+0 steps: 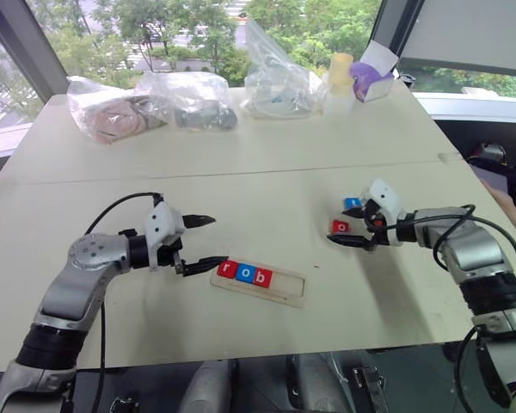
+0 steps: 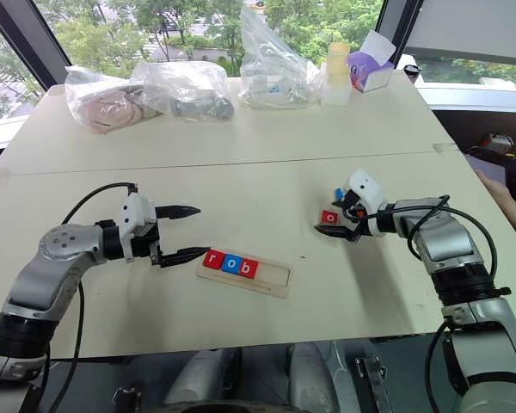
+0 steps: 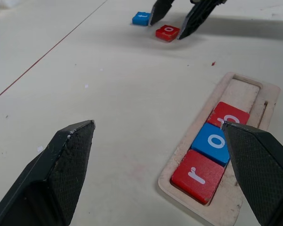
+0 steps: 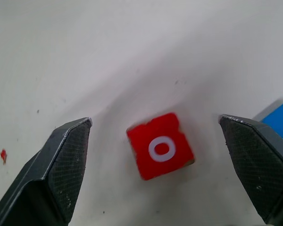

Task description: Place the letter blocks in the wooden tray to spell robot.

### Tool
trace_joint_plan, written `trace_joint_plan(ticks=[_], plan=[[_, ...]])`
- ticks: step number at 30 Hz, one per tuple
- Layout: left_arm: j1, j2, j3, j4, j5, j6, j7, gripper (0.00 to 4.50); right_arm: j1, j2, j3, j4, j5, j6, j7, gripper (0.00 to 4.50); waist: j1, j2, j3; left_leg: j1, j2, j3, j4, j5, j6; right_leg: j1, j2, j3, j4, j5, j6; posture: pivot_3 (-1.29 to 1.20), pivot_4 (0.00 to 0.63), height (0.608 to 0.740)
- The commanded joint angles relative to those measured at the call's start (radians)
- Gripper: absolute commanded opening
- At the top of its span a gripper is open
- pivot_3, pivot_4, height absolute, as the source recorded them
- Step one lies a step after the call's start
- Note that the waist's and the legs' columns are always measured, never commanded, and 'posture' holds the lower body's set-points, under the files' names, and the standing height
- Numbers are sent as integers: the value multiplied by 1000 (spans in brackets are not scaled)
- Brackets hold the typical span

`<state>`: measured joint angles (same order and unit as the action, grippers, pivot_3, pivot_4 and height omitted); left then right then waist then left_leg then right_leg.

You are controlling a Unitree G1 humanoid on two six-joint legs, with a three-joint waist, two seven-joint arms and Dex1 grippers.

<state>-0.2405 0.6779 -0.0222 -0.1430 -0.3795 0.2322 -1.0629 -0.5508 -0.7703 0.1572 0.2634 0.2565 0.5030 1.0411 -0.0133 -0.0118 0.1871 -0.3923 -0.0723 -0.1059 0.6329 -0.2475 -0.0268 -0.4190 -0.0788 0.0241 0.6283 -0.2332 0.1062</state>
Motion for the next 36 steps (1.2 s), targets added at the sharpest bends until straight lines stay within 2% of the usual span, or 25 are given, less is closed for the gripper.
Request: trace_joint_plan(ticks=[1, 4, 7, 12, 16, 22, 25, 29, 36], plan=[[3, 14, 25, -44, -4, -4, 9, 4500, 2, -6, -8, -5, -17, -52, 39, 4459, 0, 0, 0, 0, 0, 0, 0, 0, 0, 0, 0, 0, 0, 0, 0, 0, 150, 740], [8, 17, 27, -47, -4, -4, 10, 4500, 25, -3, -4, -1, -43, -83, 40, 4459, 0, 0, 0, 0, 0, 0, 0, 0, 0, 0, 0, 0, 0, 0, 0, 0, 150, 740], [4, 16, 25, -43, -3, -6, 8, 4500, 34, 5, -6, 23, -71, -117, 24, 3688, 0, 0, 0, 0, 0, 0, 0, 0, 0, 0, 0, 0, 0, 0, 0, 0, 150, 740], [-7, 12, 19, -35, -2, -8, 6, 4500, 43, 22, -25, -5, -74, -126, 10, 1154, 0, 0, 0, 0, 0, 0, 0, 0, 0, 0, 0, 0, 0, 0, 0, 0, 150, 740], [-11, 9, 12, -30, -1, -10, 0, 4500, 78, 10, -35, -119, -80, -96, -17, 1130, -1, 0, 0, 0, 0, 0, 0, 0, 0, 0, 0, 0, 0, 0, 0, 0, 150, 740], [-8, 10, 12, -27, -3, -11, -6, 4500, 245, -62, -114, -612, 78, 145, -11, 1130, 3, 0, 0, -2, 0, -1, 0, 0, 0, -2, -1, 0, 0, 0, 0, 0, 150, 740], [-6, 7, 7, -29, -4, -9, -5, 4500, 294, -65, -108, -764, 125, 244, -46, 1130, 3, 0, 0, -2, 0, -1, 0, 0, 0, -1, -2, 0, 0, 0, 0, 0, 150, 740], [-9, 2, -1, -29, -5, -4, -9, 4500, 296, -43, -41, -829, 111, 291, -101, 1130, 3, 0, 0, -1, 0, -1, 1, 0, 0, -1, -2, 0, 0, 0, 0, 0, 150, 740], [-17, 2, -2, -32, -10, 5, -16, 4500, 231, -7, 121, -798, 44, 280, -133, 1130, 3, 0, 0, -1, 0, -1, 1, 0, 0, -1, -2, 0, 0, 0, 0, 0, 150, 740]])
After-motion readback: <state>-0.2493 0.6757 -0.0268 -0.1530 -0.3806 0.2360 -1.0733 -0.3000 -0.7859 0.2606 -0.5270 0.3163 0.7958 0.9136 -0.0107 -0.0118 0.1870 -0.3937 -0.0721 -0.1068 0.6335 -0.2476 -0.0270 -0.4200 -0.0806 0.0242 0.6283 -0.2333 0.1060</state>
